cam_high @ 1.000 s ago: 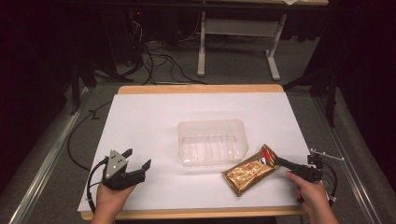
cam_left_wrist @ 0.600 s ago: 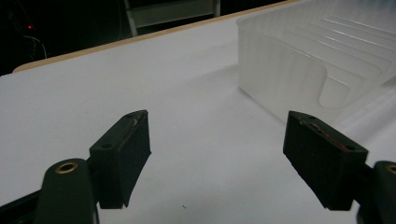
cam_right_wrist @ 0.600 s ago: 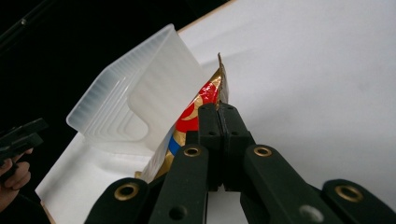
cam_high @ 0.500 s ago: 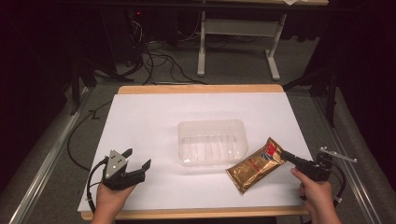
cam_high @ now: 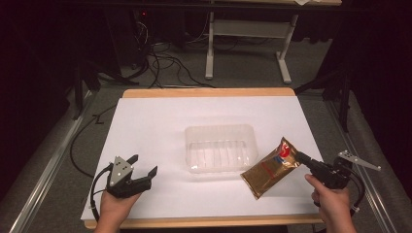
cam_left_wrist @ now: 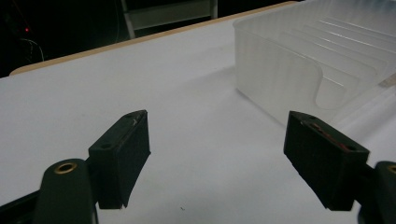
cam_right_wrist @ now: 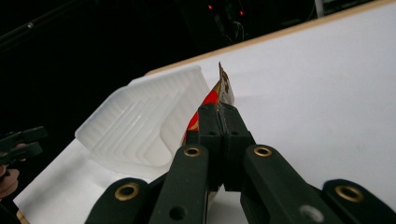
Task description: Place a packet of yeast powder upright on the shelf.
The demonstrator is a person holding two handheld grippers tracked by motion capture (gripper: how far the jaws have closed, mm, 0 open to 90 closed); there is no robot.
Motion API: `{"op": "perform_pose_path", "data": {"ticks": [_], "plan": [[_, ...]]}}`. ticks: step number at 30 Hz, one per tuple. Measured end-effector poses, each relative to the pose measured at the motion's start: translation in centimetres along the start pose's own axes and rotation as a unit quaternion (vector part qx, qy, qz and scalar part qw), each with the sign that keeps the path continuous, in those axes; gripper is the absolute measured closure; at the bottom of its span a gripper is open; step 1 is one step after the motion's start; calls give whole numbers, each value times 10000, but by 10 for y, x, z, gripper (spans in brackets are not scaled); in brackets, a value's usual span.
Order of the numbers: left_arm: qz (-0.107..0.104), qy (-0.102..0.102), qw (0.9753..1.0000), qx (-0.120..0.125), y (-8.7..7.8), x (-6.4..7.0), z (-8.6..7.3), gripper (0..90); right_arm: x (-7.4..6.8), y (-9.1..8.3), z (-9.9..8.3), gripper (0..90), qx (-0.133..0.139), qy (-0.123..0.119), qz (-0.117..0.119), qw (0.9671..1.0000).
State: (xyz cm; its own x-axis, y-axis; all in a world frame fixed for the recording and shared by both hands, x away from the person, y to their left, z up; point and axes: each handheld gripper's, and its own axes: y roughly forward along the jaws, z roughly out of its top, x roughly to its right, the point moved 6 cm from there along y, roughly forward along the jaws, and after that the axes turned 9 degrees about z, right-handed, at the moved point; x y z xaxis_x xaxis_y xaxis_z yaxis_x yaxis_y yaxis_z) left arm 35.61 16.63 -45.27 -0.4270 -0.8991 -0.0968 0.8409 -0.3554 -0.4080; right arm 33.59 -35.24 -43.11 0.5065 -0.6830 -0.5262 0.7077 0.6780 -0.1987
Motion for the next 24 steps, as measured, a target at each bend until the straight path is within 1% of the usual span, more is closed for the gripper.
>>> {"op": "perform_pose_path", "data": {"ticks": [4, 7, 10, 17, 24], "plan": [[1, 2, 10000, 16, -1, 0, 0, 229, -9, -2, 5, 900, 182, -175, 97, 9996], [4, 4, 10000, 23, -1, 0, 1, 229, -14, -4, 8, 900, 322, -238, 218, 9990], [-10, 11, 10000, 25, -1, 1, 1, 229, -21, -5, 13, 900, 434, -307, 265, 9982], [-9, 30, 10000, 19, 0, 1, 1, 229, -33, -7, 26, 900, 690, -481, 309, 9960], [-10, 50, 10000, 58, 0, 1, 1, 229, -37, -12, 39, 900, 972, -585, 316, 9930]]}}
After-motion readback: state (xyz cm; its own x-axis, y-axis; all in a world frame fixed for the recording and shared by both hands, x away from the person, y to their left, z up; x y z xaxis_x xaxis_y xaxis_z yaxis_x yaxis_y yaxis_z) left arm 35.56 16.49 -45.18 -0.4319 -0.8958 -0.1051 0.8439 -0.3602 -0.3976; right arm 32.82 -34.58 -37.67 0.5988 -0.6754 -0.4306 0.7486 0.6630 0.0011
